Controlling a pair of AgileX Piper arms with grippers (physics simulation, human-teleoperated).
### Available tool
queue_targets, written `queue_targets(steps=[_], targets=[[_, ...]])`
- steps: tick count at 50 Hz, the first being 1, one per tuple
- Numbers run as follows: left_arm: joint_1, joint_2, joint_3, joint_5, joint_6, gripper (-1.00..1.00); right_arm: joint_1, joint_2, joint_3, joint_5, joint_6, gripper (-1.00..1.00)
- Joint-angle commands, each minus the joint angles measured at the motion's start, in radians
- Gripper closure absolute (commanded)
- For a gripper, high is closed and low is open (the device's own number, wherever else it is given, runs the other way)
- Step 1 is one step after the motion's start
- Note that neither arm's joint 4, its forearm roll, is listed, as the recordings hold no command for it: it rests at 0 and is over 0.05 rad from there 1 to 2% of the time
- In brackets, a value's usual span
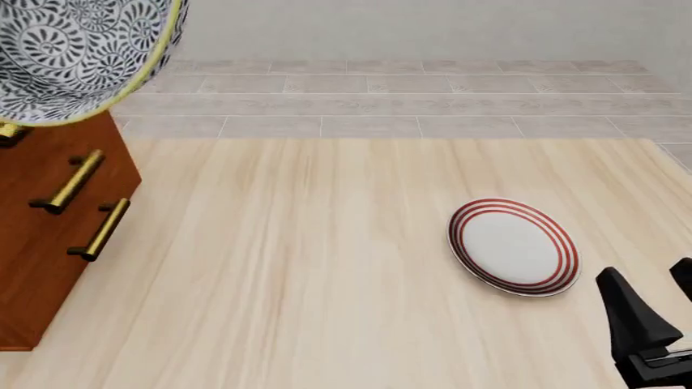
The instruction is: Put the bowl on top of the cabinet.
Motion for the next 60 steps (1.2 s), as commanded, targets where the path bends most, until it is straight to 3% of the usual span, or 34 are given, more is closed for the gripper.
queue_targets(steps=[1, 31, 60], targets=[[0.098, 0.071, -0.158, 0.13, 0.071, 1.0, 0.0, 0.0, -0.001, -0.003, -0.001, -1.0], [0.275, 0.14, -0.407, 0.341, 0.123, 1.0, 0.001, 0.0, 0.001, -0.005, 0.0, -1.0], [0.442, 0.222, -0.429, 0.36, 0.125, 1.0, 0.001, 0.0, 0.0, -0.004, 0.0, -1.0]])
